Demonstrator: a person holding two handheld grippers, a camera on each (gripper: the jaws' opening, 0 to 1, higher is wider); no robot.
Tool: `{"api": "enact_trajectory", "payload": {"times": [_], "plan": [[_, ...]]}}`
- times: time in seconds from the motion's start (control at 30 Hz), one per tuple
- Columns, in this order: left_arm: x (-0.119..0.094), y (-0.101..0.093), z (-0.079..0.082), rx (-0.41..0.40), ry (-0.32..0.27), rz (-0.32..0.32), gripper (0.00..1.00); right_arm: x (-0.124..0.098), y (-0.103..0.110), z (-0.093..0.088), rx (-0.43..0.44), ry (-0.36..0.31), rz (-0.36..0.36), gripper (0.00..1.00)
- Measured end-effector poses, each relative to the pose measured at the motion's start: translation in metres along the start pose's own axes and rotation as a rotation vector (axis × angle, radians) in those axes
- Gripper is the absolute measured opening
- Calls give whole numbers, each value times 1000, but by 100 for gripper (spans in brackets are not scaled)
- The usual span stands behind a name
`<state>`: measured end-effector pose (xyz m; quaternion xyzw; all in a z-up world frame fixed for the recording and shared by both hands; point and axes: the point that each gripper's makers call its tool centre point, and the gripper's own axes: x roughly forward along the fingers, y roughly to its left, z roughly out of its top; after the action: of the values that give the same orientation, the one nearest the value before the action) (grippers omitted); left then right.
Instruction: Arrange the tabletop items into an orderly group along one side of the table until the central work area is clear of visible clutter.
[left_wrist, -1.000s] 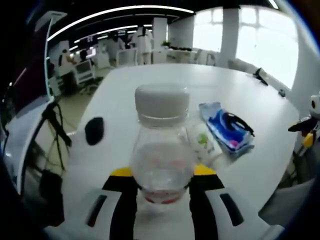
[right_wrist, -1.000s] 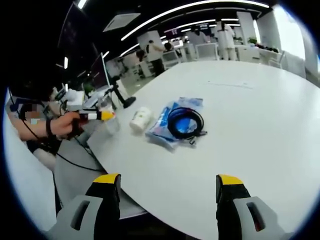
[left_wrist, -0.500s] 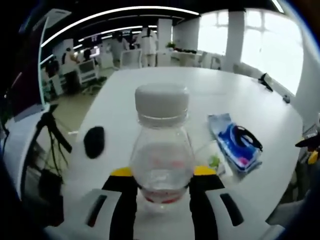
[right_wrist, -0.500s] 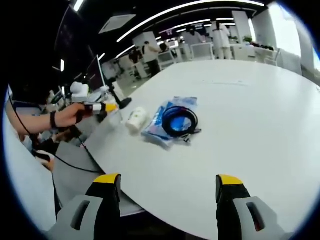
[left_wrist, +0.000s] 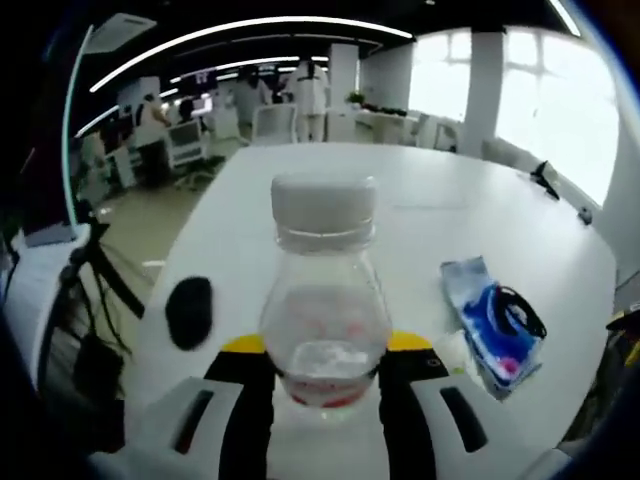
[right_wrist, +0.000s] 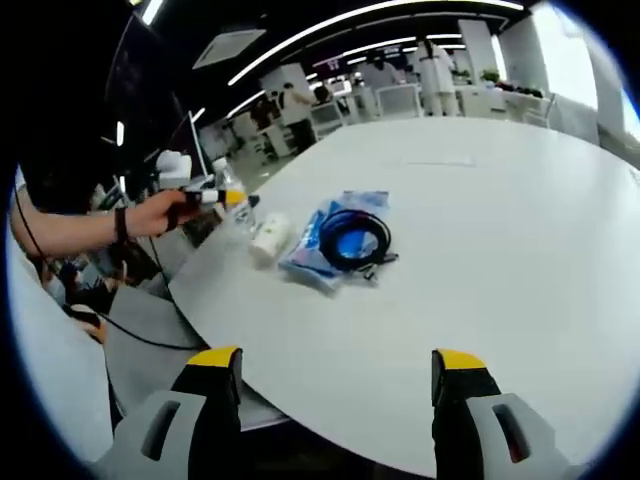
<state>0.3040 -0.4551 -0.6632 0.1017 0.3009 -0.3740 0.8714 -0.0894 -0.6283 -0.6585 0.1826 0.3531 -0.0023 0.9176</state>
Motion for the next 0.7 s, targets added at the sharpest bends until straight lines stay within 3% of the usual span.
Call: {"api": "enact_trajectory", "payload": {"times": [0.33, 0.7], "plan": [[4, -14, 24, -3, -42, 14, 39, -1, -7, -4, 10, 7, -13, 79], [5, -21, 24, -8, -50, 19, 39, 1, -2, -4, 3, 15, -3, 79]]}}
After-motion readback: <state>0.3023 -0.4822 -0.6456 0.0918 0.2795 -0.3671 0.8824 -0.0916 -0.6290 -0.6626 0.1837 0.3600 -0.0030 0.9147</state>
